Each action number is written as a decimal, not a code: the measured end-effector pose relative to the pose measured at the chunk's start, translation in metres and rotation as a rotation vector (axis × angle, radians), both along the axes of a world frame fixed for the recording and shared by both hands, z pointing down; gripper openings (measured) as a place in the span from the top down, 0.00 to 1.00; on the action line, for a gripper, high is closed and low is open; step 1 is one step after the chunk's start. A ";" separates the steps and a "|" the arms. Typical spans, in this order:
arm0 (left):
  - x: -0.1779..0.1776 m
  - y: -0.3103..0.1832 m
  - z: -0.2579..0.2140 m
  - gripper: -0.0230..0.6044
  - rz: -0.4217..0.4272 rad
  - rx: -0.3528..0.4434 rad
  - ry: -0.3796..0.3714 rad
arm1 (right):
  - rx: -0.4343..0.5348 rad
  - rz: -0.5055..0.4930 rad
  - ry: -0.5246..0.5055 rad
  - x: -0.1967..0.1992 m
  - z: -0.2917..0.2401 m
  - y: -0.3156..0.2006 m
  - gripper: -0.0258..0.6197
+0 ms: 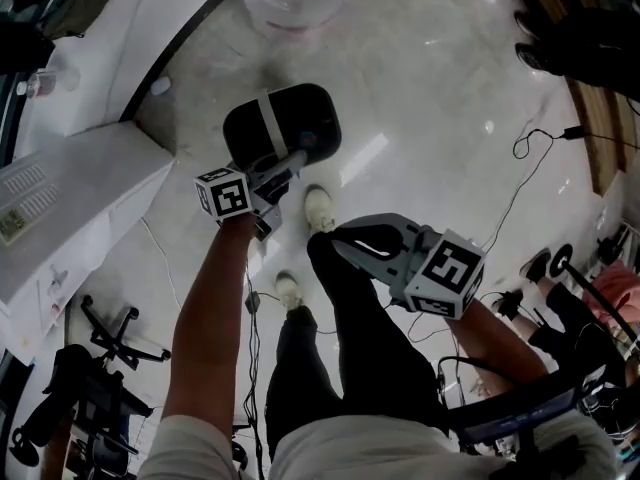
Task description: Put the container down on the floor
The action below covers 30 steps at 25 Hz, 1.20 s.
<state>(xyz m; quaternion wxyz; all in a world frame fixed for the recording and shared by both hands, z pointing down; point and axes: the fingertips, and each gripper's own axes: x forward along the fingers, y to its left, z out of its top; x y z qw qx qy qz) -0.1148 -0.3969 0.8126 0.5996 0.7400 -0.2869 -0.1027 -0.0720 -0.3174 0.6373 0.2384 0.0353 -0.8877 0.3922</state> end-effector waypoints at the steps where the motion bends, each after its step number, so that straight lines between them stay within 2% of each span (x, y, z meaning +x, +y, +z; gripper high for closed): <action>1: -0.001 -0.002 0.009 0.88 0.000 0.001 -0.005 | -0.005 -0.002 0.004 0.001 0.006 0.000 0.93; 6: 0.000 -0.003 0.032 0.88 0.015 0.013 -0.022 | -0.011 -0.018 0.027 0.008 0.022 0.011 0.93; 16: 0.000 0.001 0.068 0.88 0.016 0.002 -0.026 | -0.024 0.012 0.056 0.024 0.047 0.005 0.93; 27: 0.004 0.014 0.074 0.86 0.048 -0.003 -0.033 | -0.022 0.016 0.055 0.026 0.050 -0.002 0.93; 30: 0.005 0.010 0.071 0.80 0.063 0.001 -0.040 | -0.018 0.012 0.048 0.023 0.050 -0.003 0.93</action>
